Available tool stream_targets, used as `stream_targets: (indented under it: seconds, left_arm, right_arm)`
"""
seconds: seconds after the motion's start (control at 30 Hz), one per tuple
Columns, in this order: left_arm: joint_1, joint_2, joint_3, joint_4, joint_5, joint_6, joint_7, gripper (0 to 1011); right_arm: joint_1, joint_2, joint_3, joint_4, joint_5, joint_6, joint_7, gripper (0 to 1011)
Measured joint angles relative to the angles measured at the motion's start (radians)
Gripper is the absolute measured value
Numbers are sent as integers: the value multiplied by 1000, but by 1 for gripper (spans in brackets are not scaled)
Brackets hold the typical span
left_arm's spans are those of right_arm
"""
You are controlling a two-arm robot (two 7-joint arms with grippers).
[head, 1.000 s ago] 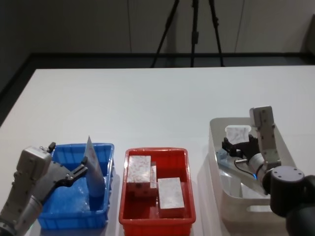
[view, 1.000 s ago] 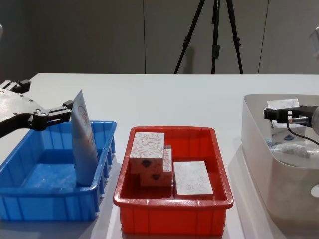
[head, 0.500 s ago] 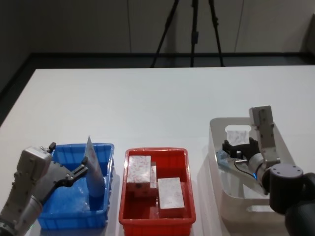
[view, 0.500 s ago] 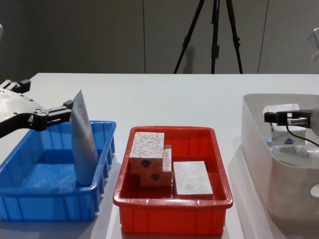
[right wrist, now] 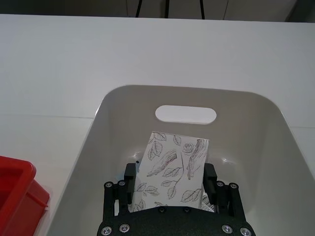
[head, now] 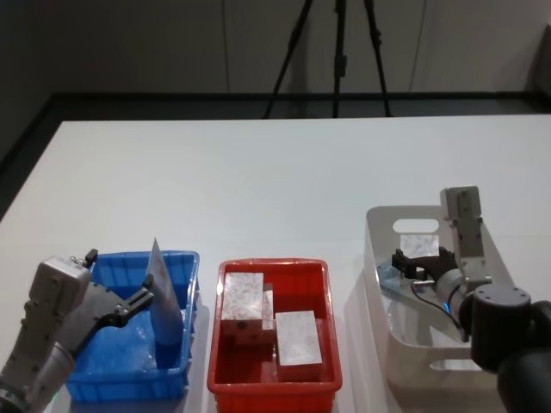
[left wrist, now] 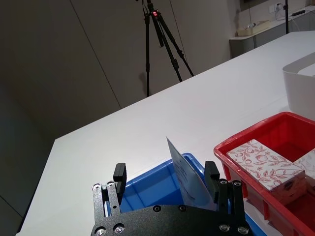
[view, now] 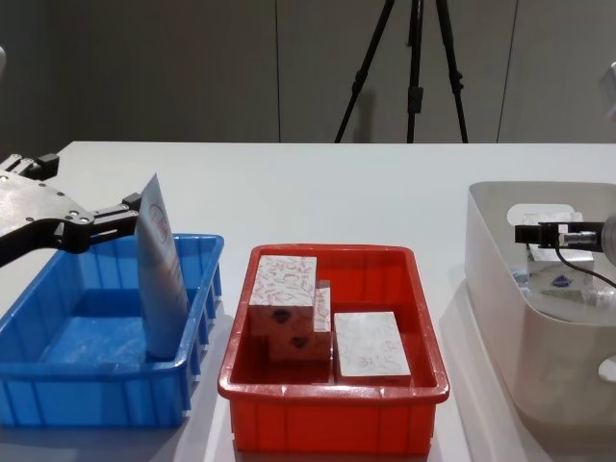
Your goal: Bimanual collaborative sorting of washing and personal care products
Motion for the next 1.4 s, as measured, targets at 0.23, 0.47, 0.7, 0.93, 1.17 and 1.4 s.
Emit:
stream_targets:
  seconds: [0.23, 0.47, 0.7, 0.93, 1.17, 1.4]
  left_arm:
    - [0, 0, 0, 0, 0, 0, 0, 1001]
    - [0, 0, 0, 0, 0, 0, 0, 1001]
    - [0, 0, 0, 0, 0, 0, 0, 1001]
    - [0, 0, 0, 0, 0, 0, 0, 1001]
    - [0, 0, 0, 0, 0, 0, 0, 1001]
    - [0, 0, 0, 0, 0, 0, 0, 1001]
  right_arm:
    - [12, -3, 2, 21, 0, 7, 2, 837]
    - [16, -4, 2, 26, -1, 10, 2, 836]
    - [14, -3, 2, 23, -1, 9, 2, 942]
    - [13, -3, 2, 22, -1, 8, 3, 1000]
    - [13, -2, 2, 21, -1, 7, 3, 1000]
    - [-2, 0, -1, -4, -4, -1, 9, 1000]
